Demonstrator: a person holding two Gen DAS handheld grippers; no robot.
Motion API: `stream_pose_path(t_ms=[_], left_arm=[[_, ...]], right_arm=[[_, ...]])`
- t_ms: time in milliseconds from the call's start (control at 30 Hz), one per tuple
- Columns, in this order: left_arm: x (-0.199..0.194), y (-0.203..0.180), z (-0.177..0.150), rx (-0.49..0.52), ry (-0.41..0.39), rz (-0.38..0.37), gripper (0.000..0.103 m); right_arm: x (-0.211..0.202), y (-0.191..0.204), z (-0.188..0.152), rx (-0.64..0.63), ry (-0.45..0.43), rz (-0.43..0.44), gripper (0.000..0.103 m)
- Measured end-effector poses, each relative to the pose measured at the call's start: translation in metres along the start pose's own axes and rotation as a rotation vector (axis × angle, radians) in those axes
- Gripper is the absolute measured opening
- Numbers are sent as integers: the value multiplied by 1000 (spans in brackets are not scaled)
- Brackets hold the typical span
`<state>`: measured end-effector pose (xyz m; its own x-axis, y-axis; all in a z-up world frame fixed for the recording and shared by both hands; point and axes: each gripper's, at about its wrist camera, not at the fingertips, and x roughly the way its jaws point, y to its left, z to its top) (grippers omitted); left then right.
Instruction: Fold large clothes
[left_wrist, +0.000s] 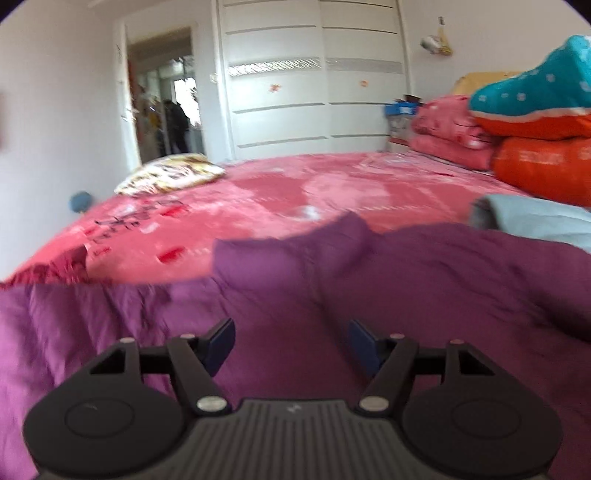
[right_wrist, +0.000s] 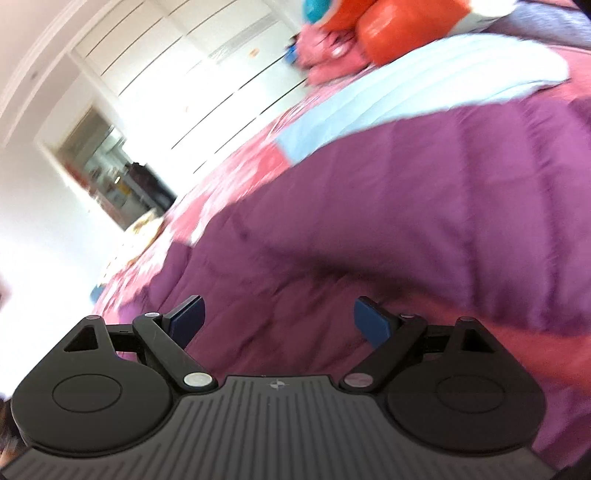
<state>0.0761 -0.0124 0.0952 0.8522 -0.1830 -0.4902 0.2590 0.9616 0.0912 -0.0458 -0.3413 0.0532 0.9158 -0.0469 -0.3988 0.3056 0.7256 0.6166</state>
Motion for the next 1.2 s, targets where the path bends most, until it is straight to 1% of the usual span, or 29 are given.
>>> stream_pose_path(t_ms=[100,233,367,467,533,600,667,767,800,867,967,1067,1200], left_arm=[[-32,-10,-12,16,23,-47,69],[-76,-10,-29,-11,72,-93,69],[-119,-1,-49,-43,99,-99,76],[-143,10,-64,-94,117,-96,76],[-154,14,-72,-100,118,-87,76],[-160,16,-75,-92,120,-87,76],[-164,18,-75,-81,98,-82,76],[-166,17,-73,-54,69,-99,76],[-167,18,-75,-51,61,-109,77],[-163,20,-77,-56,52,-128,78],[-158,25,-84,-75,48,-139,78],[-147,35,-89,-106,55,-156,78],[-132,48,-91,-137,46,-169,78]], right_arm=[[-11,-15,8,42,-48,-56,103],[-28,-36,13,128,-107,-96,103],[-47,-53,17,214,-157,-107,103],[-51,-54,9,291,-192,-136,103],[-64,-65,3,357,-212,-157,103],[-89,-79,-3,412,-242,-206,103],[-108,-82,-14,466,-267,-267,103],[-134,-102,-32,610,-303,-328,103],[-140,-111,-38,659,-312,-328,103],[-146,-122,-45,729,-342,-259,103],[-148,-123,-47,713,-354,-258,103],[-151,-126,-47,711,-394,-262,103],[-151,-145,-37,717,-448,-264,103]])
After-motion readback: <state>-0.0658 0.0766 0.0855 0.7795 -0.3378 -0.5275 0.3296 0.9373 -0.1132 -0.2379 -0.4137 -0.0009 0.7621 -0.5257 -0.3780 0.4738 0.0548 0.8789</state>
